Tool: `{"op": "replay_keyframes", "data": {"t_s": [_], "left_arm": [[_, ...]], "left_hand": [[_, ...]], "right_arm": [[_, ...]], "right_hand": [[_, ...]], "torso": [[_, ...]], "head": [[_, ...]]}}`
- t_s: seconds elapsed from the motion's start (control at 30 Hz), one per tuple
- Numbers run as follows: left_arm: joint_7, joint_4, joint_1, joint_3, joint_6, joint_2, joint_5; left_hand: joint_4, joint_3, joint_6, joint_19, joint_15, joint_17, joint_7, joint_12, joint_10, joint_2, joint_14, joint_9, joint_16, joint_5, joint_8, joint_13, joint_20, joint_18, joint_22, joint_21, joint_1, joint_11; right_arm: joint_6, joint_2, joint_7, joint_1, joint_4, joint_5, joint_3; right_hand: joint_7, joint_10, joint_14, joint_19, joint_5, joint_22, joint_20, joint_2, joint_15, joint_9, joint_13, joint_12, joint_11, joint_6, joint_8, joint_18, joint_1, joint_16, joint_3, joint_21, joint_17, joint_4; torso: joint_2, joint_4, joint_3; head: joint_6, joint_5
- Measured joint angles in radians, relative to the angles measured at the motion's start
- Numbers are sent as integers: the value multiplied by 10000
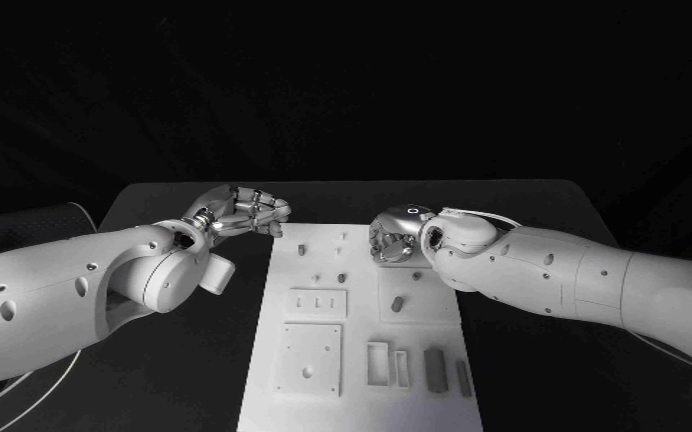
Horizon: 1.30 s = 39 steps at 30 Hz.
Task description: Assemble the parts on the task board
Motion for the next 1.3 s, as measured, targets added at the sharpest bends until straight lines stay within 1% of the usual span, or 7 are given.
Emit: {"op": "replay_keyframes", "data": {"t_s": [0.27, 0.33, 0.53, 0.6, 0.93, 1.2, 1.3], "left_arm": [[-10, -26, 0, 0, -1, -3, 19], [-15, -31, 0, 0, -1, -5, 25], [-30, -44, 0, 0, 2, -1, 36], [-35, -54, 0, 0, 3, 1, 39], [-66, -85, 1, 0, 8, -5, 48], [-80, -111, 1, 0, 8, -22, 51], [-83, -116, 1, 0, 8, -24, 52]], "left_hand": [[0, 0, 0, 2, 0, 19, 0, 0, 0, 0, 0, 0, -1, 0, 0, 8, -2, -10, 0, -40, 0, 0], [0, 0, 0, 37, 0, 24, 0, 0, 0, 0, 0, -5, -4, 0, 0, 8, -37, -66, 0, -41, 0, 0], [0, 0, 0, 37, 0, 33, 0, 0, 0, 0, 0, -9, -4, 0, 0, 7, -37, -70, 0, -41, 0, 0], [0, 0, 0, 13, 0, 39, 0, 0, 0, 0, 0, -9, -44, 0, 1, 15, -60, -77, 0, -41, 0, 0], [0, 0, 0, -3, 0, 57, 0, -36, 0, 0, 0, -9, -44, 0, -43, 15, -76, -100, -1, -41, 0, 0], [0, 0, 0, -3, 0, 69, 0, -37, 0, 0, 0, -8, -44, 0, -48, 25, -75, -106, -1, -41, 0, 0], [0, 0, 0, -3, 0, 81, 0, -37, 0, 0, 0, -8, -44, 0, -48, 25, -75, -144, -1, -40, 0, 0]], "right_arm": [[-122, -6, -3, 21, 33, -21, 17], [-135, -7, -3, 29, 33, -24, 22], [-187, -8, 13, 42, 33, -41, 37], [-207, -9, 18, 50, 33, -50, 43], [-285, -85, 27, 61, 121, -95, 57], [-374, -164, 31, 53, 219, -130, 67], [-408, -196, 31, 49, 254, -140, 67]], "right_hand": [[-15, 18, 0, 35, 39, 0, -34, 0, 1, 1, -1, 38, -18, 92, 21, -8, 0, 55, 27, 58, 8, 28], [-24, 19, 0, 35, 39, 0, -34, 0, 1, 11, -1, 38, -18, 114, 27, -11, 0, 55, 27, 58, 7, 28], [-28, 37, 0, 37, 39, 0, -33, 0, 1, 12, -2, 38, -36, 148, 37, -12, 1, 99, 56, 80, 6, 0], [-29, 38, -1, 37, 39, -1, -32, -1, 2, 12, -2, 38, -37, 149, -78, -12, 1, 115, 56, 116, 6, -1], [-45, 58, 31, 36, 38, -1, -32, -1, -30, 12, -3, 77, -57, 164, -77, -12, 2, 115, 56, 156, 15, 0], [-48, 72, 31, 16, 38, -1, -51, -2, -30, 9, -4, 77, -72, 160, -77, -12, 2, 152, 55, 157, 14, 0], [-50, 93, 30, 15, 38, -1, -51, -2, -30, -8, -4, 77, -52, 159, -78, -11, 2, 151, 55, 195, 13, 0]], "torso": [[77, 26, 19], [89, 26, 25], [133, 22, 45], [147, 22, 48], [193, 33, 58], [222, 30, 76], [231, 30, 77]], "head": [[89, -13], [104, -13], [137, -14], [150, -23], [177, -33], [195, -43], [201, -48]]}}
